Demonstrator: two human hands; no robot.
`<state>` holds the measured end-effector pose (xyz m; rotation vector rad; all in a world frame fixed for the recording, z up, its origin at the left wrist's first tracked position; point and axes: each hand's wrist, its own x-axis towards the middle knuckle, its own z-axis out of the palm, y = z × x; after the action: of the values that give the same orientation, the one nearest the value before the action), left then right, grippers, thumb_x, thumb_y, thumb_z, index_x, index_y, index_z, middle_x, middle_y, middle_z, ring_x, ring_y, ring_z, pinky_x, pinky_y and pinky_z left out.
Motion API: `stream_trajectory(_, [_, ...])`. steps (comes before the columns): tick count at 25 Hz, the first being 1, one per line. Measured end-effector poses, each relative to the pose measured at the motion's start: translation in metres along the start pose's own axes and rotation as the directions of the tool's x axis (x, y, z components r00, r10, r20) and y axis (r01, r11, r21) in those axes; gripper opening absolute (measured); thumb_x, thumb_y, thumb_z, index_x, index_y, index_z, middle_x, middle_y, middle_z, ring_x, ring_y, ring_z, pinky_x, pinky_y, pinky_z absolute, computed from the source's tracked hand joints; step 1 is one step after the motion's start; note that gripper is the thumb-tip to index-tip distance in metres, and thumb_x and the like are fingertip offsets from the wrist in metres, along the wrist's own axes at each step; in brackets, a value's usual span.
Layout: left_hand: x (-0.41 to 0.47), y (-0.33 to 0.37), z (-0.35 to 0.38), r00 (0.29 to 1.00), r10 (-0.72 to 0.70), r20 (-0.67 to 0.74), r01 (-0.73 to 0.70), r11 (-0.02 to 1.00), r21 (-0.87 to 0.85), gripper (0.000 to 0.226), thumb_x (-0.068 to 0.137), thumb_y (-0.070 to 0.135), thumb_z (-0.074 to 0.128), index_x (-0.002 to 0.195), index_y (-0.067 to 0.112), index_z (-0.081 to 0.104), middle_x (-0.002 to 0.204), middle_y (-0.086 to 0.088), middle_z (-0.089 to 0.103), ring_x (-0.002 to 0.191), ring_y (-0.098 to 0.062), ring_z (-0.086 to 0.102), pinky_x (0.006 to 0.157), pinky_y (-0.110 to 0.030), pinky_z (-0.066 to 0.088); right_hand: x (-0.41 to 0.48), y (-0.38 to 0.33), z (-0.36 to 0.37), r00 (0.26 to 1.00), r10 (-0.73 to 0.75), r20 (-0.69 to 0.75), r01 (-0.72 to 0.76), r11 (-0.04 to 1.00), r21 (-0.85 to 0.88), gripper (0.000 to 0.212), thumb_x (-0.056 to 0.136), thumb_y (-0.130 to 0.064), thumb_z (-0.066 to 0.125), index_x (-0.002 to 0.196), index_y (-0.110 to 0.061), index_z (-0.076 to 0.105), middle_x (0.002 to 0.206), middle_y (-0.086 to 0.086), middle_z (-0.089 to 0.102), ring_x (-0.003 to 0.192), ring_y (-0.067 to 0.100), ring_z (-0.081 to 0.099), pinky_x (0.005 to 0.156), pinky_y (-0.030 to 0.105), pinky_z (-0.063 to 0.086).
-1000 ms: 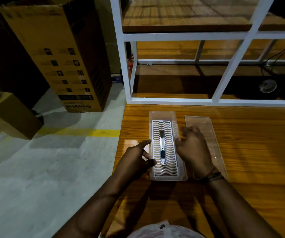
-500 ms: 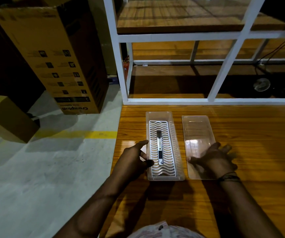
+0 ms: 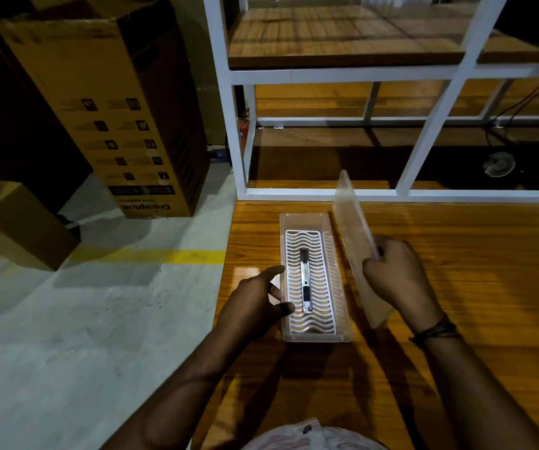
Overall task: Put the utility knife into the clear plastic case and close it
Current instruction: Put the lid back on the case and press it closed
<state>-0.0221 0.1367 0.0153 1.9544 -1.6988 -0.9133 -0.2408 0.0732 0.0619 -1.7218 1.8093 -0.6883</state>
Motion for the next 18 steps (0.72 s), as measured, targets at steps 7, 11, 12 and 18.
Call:
stream_trajectory(7, [0.002,-0.002,0.000,1.000,0.005,-0.019,-0.005,1.000,-0.017,0.083,0.078,0.030,0.086,0.149,0.033,0.044,0.094,0.016,0.062,0.067,-0.004,0.063,0.075,-0.033,0.058,-0.005,-0.022,0.046,0.957,0.073,0.279,-0.089,0.995,0.044,0.073,0.083,-0.032,0.057,0.152,-0.041,0.034,0.158,0.008,0.027,0.139,0.043,0.036,0.107,0.055,0.045])
stream_trajectory(11, [0.000,-0.003,0.002,1.000,-0.007,-0.014,0.005,0.996,-0.094,0.082,0.079,0.025,0.086,0.149,0.033,0.045,0.087,0.019,0.061,0.062,0.000,0.061,0.063,-0.024,0.053,-0.014,-0.024,0.058,0.930,0.087,0.357,-0.033,0.987,-0.155,0.095,0.078,-0.056,0.065,0.155,-0.048,0.011,0.168,0.011,0.002,0.148,0.044,0.023,0.116,0.057,0.033])
stream_trajectory(12, [0.000,-0.004,0.003,1.000,-0.002,-0.016,0.000,0.994,-0.108,0.080,0.080,0.024,0.084,0.149,0.033,0.045,0.088,0.018,0.062,0.062,-0.001,0.062,0.063,-0.024,0.053,-0.016,-0.024,0.061,0.925,0.095,0.369,-0.008,0.973,-0.231,0.099,0.075,-0.068,0.062,0.155,-0.050,0.007,0.168,0.013,0.000,0.148,0.045,0.021,0.117,0.060,0.026])
stream_trajectory(18, [0.002,-0.014,0.003,0.992,-0.102,0.068,0.122,0.868,-0.481,0.058,0.097,-0.004,0.049,0.140,0.034,0.052,0.108,-0.005,0.069,0.089,-0.039,0.074,0.075,-0.052,0.063,-0.039,-0.026,0.074,0.943,0.049,0.328,0.111,0.885,-0.452,0.102,0.072,-0.093,0.036,0.157,-0.043,0.009,0.167,0.022,-0.006,0.146,0.046,0.013,0.113,0.057,0.018])
